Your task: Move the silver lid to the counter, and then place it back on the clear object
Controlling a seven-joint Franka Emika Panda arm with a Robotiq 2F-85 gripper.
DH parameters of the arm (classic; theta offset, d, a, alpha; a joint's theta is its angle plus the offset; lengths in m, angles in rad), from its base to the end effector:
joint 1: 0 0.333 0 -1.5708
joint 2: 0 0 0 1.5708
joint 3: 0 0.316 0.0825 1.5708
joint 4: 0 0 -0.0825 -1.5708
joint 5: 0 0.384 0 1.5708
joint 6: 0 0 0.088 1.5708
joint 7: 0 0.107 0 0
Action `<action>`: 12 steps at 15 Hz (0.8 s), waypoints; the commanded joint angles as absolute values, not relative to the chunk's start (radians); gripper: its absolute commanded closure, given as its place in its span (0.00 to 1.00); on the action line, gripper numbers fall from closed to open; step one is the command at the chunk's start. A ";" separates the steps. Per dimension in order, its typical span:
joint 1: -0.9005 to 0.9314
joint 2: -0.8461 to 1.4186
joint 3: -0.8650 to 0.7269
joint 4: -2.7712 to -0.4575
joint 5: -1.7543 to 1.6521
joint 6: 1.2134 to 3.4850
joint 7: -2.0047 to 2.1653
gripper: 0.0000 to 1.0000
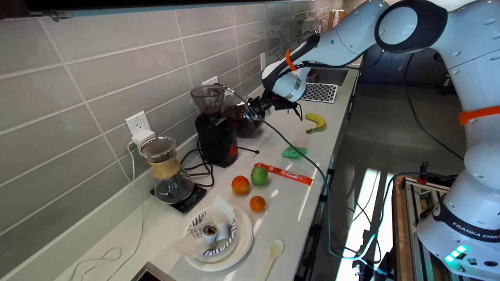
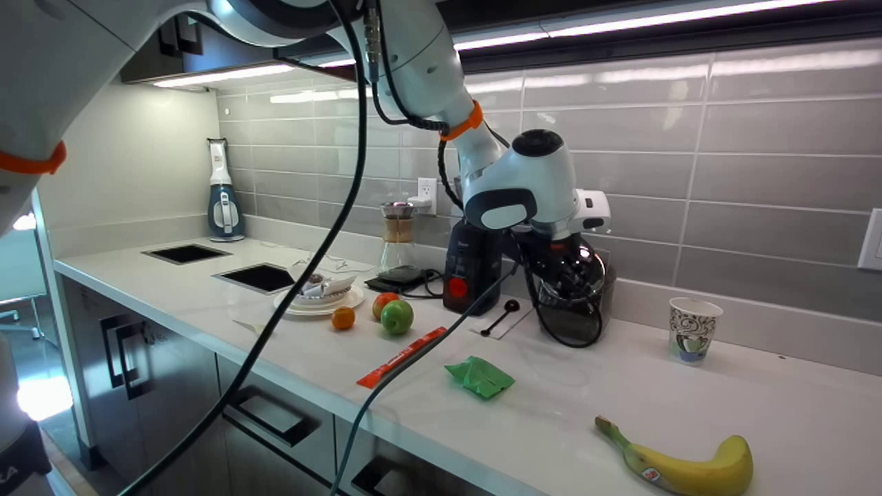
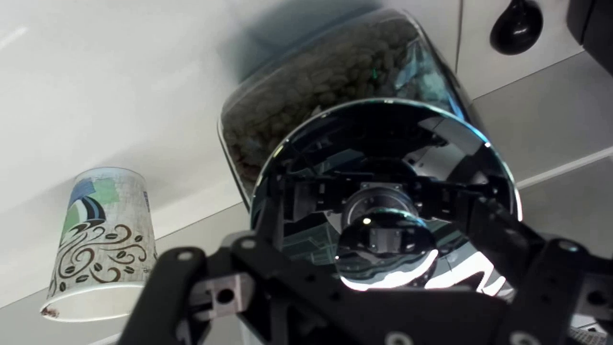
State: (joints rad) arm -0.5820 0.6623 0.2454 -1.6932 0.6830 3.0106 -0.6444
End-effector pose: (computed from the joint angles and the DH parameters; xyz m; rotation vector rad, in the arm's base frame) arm 0.6461 -0.3052 0.2797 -2.7764 0.6298 -1.0860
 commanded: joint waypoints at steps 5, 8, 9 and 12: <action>-0.515 0.545 0.121 -1.788 0.570 2.886 -0.630 0.00; -0.507 0.520 0.104 -1.802 0.540 2.852 -0.627 0.00; -0.500 0.510 0.092 -1.808 0.525 2.844 -0.618 0.00; -0.481 0.471 0.052 -1.834 0.427 2.820 -0.554 0.00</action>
State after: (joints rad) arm -0.5074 0.5332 0.1008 -1.7767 0.5212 2.8639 -0.6296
